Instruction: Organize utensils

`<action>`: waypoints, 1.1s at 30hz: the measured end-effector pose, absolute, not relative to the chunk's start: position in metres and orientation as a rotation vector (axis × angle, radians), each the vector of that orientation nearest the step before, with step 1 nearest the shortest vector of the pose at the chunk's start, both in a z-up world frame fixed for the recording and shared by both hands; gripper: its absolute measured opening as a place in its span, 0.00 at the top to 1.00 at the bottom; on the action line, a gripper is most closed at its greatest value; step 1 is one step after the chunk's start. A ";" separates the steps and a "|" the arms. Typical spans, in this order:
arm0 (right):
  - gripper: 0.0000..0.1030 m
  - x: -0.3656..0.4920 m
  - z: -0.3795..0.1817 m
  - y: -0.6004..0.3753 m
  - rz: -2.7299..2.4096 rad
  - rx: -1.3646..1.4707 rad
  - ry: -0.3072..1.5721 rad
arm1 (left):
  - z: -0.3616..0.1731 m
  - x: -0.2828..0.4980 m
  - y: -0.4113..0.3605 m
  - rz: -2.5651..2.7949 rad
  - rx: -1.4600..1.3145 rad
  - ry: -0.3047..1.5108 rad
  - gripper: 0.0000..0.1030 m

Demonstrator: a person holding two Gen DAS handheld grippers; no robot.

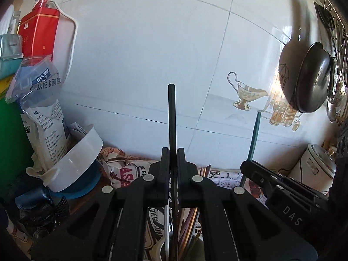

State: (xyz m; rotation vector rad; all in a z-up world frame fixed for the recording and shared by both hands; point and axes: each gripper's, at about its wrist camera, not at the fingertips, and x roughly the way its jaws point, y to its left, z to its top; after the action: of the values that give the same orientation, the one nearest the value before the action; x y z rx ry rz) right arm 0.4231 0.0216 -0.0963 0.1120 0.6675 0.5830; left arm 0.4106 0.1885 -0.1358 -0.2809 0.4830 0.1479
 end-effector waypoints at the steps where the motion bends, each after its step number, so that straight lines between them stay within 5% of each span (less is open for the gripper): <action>1: 0.94 0.424 -0.100 0.022 0.580 0.115 0.671 | -0.141 0.411 0.188 0.150 -0.278 0.478 0.97; 19: 0.94 0.392 -0.128 0.021 0.644 0.002 0.842 | -0.195 0.394 0.172 0.094 -0.262 0.753 0.97; 25: 0.81 0.380 -0.120 0.005 0.695 -0.024 0.884 | -0.173 0.371 0.155 0.139 -0.251 0.798 0.94; 33: 0.80 0.344 -0.070 -0.032 0.776 -0.048 0.785 | -0.111 0.319 0.123 0.200 -0.275 0.738 0.84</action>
State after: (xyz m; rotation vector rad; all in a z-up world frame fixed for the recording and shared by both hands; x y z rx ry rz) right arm 0.3438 -0.0322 -0.0702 -0.0477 0.7846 0.7759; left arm 0.3186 0.1228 -0.1112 -0.2749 0.7379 0.2003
